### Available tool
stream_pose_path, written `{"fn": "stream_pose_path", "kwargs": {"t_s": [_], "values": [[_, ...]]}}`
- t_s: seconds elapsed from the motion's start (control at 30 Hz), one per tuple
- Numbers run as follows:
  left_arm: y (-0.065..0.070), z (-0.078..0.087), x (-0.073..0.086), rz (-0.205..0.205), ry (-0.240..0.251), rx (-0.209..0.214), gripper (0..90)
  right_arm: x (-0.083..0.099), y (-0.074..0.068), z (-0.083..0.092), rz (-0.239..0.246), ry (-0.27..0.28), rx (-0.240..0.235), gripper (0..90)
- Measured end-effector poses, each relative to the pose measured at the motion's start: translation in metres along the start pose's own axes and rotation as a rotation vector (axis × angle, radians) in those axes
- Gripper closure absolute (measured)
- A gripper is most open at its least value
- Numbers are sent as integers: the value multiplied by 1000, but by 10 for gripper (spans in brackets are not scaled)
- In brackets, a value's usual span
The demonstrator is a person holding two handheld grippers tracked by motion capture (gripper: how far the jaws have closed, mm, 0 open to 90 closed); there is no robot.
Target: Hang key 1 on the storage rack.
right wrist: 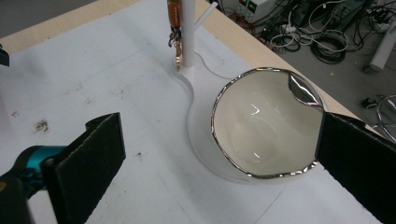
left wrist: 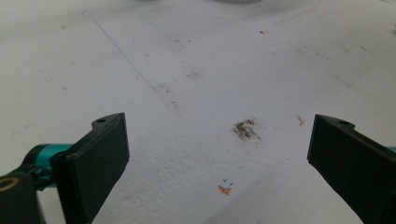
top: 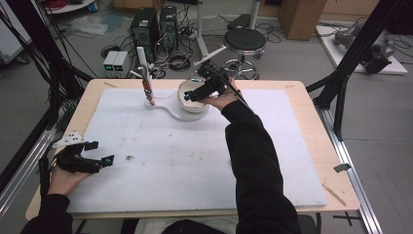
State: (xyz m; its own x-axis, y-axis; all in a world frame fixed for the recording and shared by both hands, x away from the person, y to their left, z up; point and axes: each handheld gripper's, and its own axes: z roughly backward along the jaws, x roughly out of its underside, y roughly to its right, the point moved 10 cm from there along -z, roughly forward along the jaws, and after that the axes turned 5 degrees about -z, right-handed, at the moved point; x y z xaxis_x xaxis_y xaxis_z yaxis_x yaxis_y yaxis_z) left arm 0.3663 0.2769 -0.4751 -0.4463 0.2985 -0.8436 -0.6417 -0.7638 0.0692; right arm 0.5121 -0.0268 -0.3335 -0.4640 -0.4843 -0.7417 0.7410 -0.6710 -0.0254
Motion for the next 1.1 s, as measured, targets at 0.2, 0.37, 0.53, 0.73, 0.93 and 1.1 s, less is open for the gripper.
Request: {"fn": "stream_pose_path", "kwargs": {"t_s": [0.2,0.37,0.53,0.73,0.93,1.1], "values": [[2,0,-1,0,5,6,60,19,10,8,-24,1,21,6],[3,0,-2,-1,8,7,60,39,18,15,-55,1,29,6],[3,0,-1,-2,3,5,60,55,24,24,-60,3,42,6],[3,1,-2,-3,15,5,60,72,37,40,-96,17,66,6],[3,1,-2,-3,13,5,60,94,37,51,-97,5,76,6],[3,1,-2,-2,13,2,59,115,33,54,-96,-4,77,6]]}}
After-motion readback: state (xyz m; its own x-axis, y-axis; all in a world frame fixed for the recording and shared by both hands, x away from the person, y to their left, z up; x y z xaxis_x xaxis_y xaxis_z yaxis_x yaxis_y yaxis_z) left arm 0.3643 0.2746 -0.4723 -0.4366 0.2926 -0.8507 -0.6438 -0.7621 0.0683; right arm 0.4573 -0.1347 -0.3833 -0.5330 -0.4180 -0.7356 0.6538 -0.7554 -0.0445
